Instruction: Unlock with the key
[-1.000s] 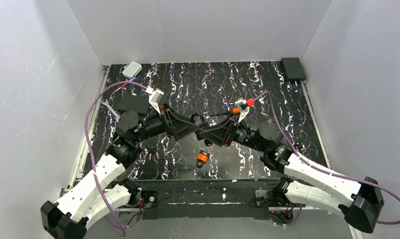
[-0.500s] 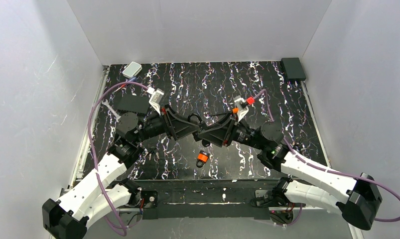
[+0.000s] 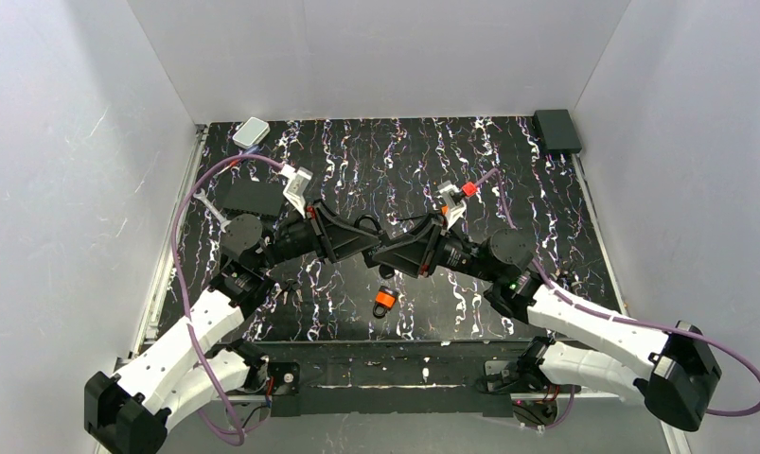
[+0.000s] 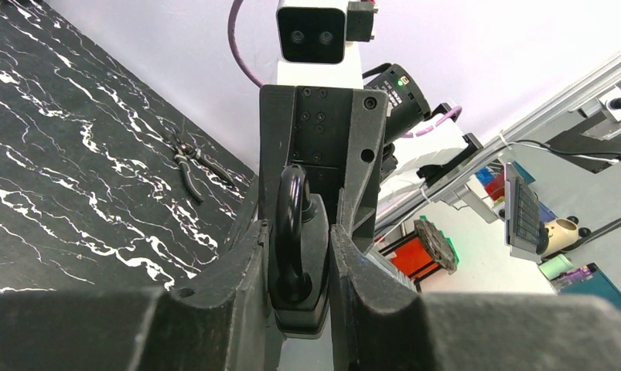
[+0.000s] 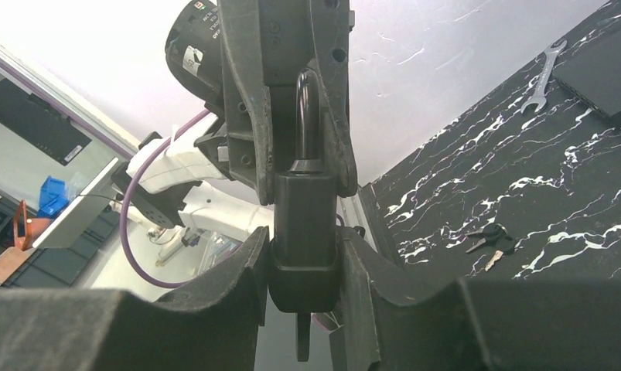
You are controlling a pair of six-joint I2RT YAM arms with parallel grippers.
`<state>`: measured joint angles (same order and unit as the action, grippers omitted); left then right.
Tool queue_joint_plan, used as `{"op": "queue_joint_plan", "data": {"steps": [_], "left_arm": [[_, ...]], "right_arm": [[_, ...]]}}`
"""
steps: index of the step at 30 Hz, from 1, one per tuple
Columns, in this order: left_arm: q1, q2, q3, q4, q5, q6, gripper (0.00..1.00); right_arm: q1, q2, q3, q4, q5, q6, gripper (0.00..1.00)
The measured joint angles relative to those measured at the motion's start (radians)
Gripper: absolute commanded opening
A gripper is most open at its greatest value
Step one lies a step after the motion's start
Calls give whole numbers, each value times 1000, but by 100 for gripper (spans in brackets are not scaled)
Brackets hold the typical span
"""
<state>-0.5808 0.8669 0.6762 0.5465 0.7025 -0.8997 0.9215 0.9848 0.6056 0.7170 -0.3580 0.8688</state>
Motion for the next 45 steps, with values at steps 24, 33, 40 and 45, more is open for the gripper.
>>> {"op": "queue_joint_plan", "data": {"steps": [24, 33, 40, 45], "left_arm": [[46, 34, -19, -53, -42, -28, 0], [75, 26, -18, -74, -47, -43, 0], [90, 25, -2, -84, -70, -43, 0], [95, 25, -2, -84, -78, -44, 0]], "right_arm": [[-7, -32, 10, -106, 16, -90, 90], [-7, -73, 10, -188, 18, -145, 88], [-6, -92, 10, -260, 3, -174, 65], [-6, -78, 10, -274, -12, -177, 51]]}}
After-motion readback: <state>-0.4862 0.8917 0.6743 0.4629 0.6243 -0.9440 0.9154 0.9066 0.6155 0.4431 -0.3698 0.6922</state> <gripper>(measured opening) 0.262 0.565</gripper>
